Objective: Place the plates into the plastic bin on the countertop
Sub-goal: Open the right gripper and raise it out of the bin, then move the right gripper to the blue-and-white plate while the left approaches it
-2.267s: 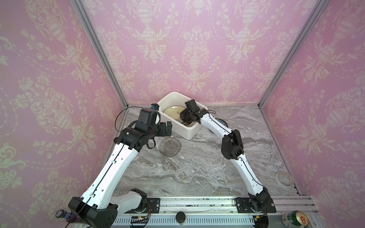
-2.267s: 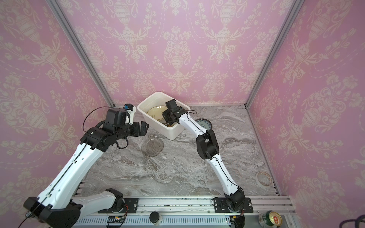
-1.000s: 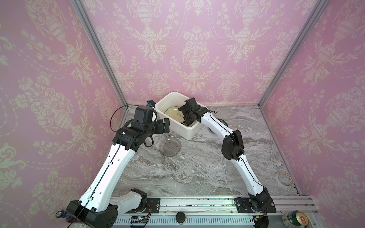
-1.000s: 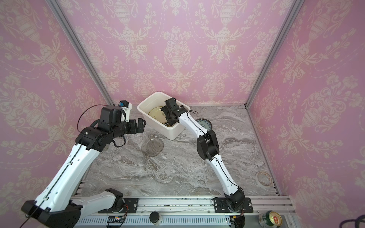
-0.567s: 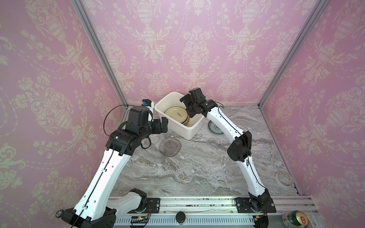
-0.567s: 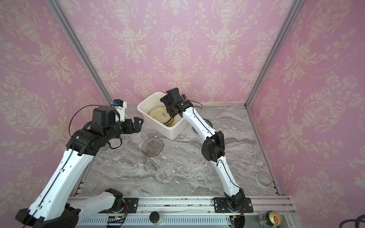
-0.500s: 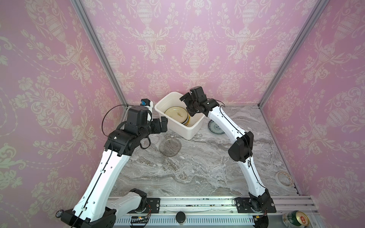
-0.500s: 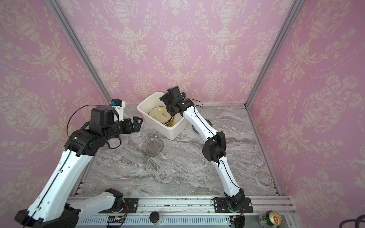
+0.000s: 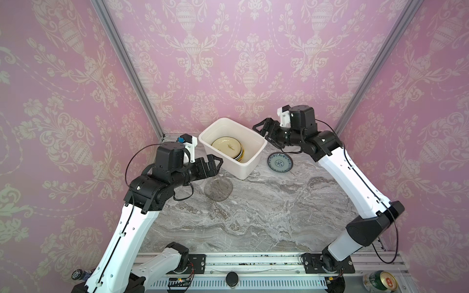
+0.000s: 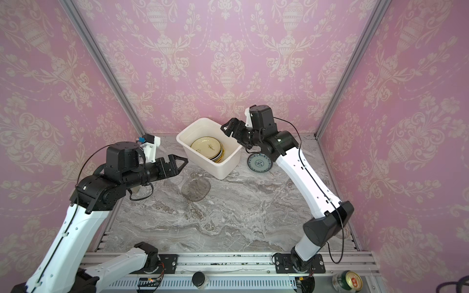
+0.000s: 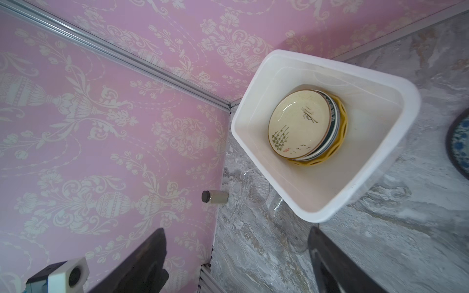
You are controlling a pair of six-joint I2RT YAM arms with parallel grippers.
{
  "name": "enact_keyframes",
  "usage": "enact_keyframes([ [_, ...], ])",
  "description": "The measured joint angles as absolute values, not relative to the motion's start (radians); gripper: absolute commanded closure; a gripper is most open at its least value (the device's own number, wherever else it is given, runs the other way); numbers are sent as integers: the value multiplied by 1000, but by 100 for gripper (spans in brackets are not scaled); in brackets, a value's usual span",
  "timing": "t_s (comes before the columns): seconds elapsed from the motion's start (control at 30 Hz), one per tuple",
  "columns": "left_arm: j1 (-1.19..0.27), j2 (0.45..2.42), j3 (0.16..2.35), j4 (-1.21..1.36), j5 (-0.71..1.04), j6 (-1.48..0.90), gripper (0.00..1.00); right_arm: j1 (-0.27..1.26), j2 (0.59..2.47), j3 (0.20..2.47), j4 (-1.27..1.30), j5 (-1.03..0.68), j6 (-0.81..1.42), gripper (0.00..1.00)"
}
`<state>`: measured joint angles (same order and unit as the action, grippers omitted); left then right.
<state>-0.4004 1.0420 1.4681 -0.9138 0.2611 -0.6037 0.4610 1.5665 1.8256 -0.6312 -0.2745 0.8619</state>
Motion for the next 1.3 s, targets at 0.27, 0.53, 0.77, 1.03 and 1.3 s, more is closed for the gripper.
enact_keyframes([
  [0.27,-673,1202,1534,-913,201,-629,1,180,1329,1464,-642,-376,824,20],
  [0.53,-813,1414,1560,-772,132,-700,1,-49,1257,1172,-559,-477,805,29],
  [0.77,-830,1460,1556,-611,117,-782,1,-124,1346,999,-431,-506,825,45],
  [1.03,-830,1461,1479,-509,99,-830,1,-125,1538,984,-305,-500,808,56],
  [1.3,-828,1461,1467,-500,94,-833,1,-122,1733,994,-187,-506,814,59],
])
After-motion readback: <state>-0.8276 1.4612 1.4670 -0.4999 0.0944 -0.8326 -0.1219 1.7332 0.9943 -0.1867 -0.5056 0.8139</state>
